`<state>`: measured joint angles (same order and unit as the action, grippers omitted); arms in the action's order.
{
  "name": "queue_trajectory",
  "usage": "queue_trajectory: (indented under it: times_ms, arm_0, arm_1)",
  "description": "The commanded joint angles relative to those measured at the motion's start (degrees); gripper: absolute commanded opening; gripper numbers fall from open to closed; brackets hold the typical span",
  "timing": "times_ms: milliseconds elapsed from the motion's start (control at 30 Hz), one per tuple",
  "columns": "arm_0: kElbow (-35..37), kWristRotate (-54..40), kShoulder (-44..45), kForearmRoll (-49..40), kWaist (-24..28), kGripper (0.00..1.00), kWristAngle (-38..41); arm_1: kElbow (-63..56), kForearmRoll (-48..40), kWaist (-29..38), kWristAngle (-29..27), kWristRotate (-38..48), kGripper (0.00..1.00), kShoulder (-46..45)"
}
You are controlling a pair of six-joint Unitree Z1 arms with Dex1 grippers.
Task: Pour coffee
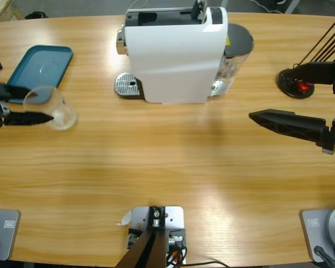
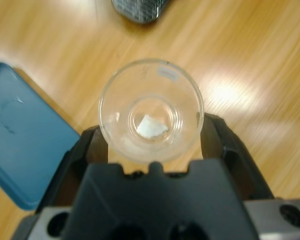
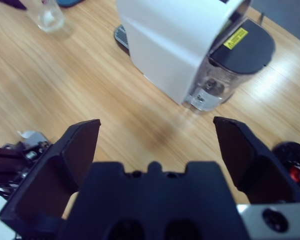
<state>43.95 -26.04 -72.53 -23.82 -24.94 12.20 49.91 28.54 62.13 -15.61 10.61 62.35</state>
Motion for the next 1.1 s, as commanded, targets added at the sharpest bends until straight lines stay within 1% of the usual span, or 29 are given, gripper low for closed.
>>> queue_trajectory:
  times_ms: [33,233,400,500,767,1100]
  arm_0:
    - [8.07,-3.66,-7.53,1.20,0.01,0.111,5.11]
    - [11.63,-4.73,-16.34,4.77,0.06,0.117,5.24]
    - [18.84,-5.67,-23.53,4.93,-0.20,0.121,6.62]
    - [21.34,-5.63,-26.48,4.93,-1.61,0.121,6.85]
    - [22.78,-5.86,-32.34,5.28,-2.57,0.121,8.36]
    - [24.57,-5.95,-35.66,7.12,-2.56,0.121,9.51]
  arm_1:
    - [-4.13,3.17,-4.91,-2.21,-0.51,1.000,-8.61]
    - [-7.19,4.33,-5.98,-2.14,-0.51,1.000,-11.11]
    - [-6.70,4.98,-7.04,-1.97,-0.51,1.000,-11.14]
    - [-6.21,5.39,-7.49,-1.97,-0.51,1.000,-11.18]
    - [-5.31,6.30,-8.00,-2.14,-0.51,1.000,-9.65]
    - [-3.75,7.39,-8.25,-2.14,-0.51,1.000,-7.94]
